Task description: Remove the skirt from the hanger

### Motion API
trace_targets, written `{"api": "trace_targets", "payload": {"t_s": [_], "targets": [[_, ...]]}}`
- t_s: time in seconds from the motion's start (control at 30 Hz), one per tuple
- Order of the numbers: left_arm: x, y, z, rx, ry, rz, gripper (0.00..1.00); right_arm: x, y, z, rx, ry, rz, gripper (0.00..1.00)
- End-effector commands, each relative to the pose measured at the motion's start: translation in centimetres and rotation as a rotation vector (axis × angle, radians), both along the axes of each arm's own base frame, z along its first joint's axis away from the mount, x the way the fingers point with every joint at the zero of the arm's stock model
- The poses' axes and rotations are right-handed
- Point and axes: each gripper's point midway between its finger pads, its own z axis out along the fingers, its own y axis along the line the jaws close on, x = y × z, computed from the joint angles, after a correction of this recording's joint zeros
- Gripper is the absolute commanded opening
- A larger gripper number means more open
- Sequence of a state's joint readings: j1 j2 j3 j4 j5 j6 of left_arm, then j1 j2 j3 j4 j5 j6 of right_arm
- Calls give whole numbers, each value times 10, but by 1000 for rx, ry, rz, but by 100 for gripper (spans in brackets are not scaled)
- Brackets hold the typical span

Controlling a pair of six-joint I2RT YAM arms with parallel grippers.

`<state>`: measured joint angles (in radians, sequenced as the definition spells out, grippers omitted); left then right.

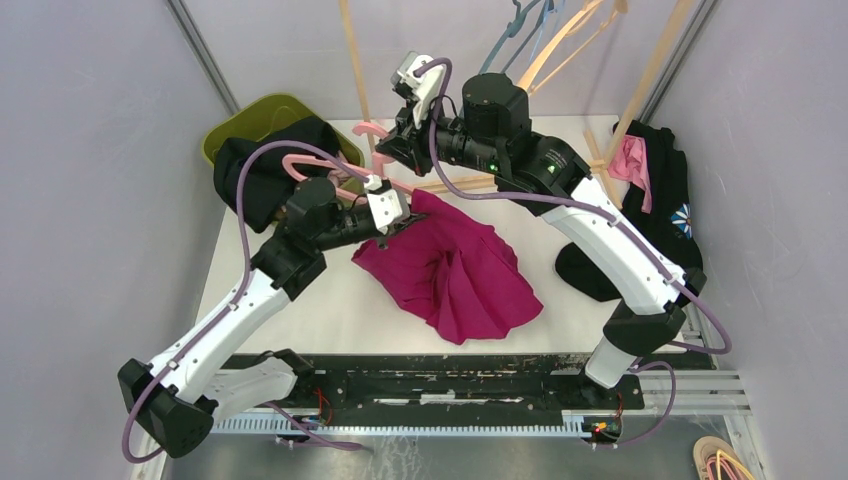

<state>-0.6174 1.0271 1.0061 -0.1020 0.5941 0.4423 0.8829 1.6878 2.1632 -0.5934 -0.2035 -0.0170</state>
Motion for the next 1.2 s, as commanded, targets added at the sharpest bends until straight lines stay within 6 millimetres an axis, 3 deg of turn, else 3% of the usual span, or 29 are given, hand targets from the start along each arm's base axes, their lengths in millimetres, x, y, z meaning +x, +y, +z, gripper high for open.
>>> {"api": "trace_targets", "payload": {"t_s": [0.0,0.13,0.17,0.23,0.3,0.47,0.73,0.9,1.0,1.07,1.17], "targets": [[-7,0,14,-75,32,9,3,3,-9,47,100,-114,-35,1],[-7,12,30,-90,18,72,32,7,-9,44,101,-106,-46,1],[-5,16,33,-91,8,95,33,9,-9,43,101,-103,-47,1],[0,26,37,-92,-19,155,29,10,-9,43,107,-99,-49,1],[2,34,40,-91,-45,200,5,11,-8,42,109,-95,-49,1],[-11,37,60,-161,-72,175,3,16,-10,40,107,-90,-60,1],[-31,10,62,-250,82,5,4,24,-10,42,120,-88,-77,1],[-18,17,67,-255,26,84,42,22,-8,40,122,-81,-64,1],[-15,19,70,-261,0,100,47,22,-8,38,117,-78,-63,1],[-16,17,68,-261,6,89,42,22,-9,38,116,-79,-65,1],[-17,13,63,-253,29,64,7,22,-10,39,117,-80,-67,1]]}}
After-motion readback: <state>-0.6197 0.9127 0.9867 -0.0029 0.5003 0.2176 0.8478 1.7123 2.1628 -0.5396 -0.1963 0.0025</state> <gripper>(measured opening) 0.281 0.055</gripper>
